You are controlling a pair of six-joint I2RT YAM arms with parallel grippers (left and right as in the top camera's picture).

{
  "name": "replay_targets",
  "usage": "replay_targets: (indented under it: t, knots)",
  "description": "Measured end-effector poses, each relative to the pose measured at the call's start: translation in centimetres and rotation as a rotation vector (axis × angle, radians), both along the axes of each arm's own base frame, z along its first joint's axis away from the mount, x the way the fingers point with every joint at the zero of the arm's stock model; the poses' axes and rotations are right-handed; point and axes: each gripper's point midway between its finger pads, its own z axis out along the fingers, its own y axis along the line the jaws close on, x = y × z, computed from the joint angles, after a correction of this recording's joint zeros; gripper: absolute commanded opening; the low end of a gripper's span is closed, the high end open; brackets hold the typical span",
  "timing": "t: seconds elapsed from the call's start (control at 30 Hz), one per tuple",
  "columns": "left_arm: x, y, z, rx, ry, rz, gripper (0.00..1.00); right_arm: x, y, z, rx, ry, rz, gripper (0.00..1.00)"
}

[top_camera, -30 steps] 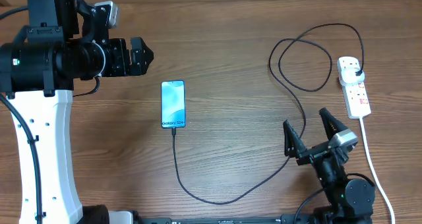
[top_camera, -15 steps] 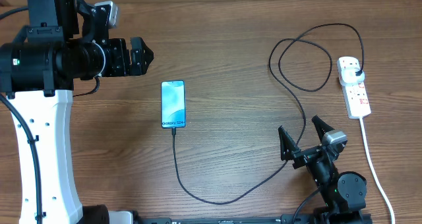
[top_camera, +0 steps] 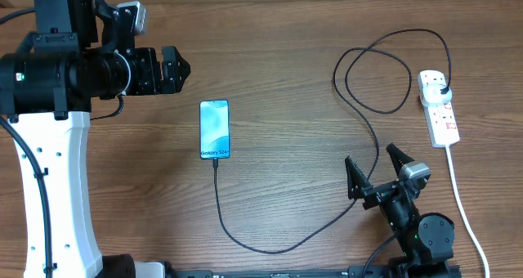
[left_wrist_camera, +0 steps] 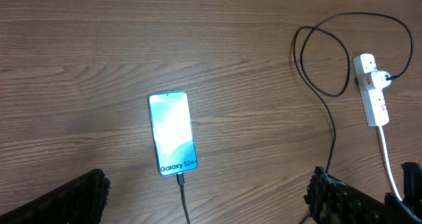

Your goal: Plug charger to phone and switch on socket

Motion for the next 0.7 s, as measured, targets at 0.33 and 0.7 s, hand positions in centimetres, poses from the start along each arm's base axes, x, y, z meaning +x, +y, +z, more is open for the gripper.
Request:
replay_targets:
  t: [0.33, 0.7]
  knots:
    - [0.0, 0.01, 0.0, 0.0, 0.0, 0.0, 0.99, 0.0, 0.01, 0.0, 0.0, 0.0, 0.0, 1.0]
    - [0.02, 0.27, -0.04, 0.014, -0.001, 0.009, 1.0, 0.0, 0.0, 0.0, 0.0, 0.0, 0.0, 1.0]
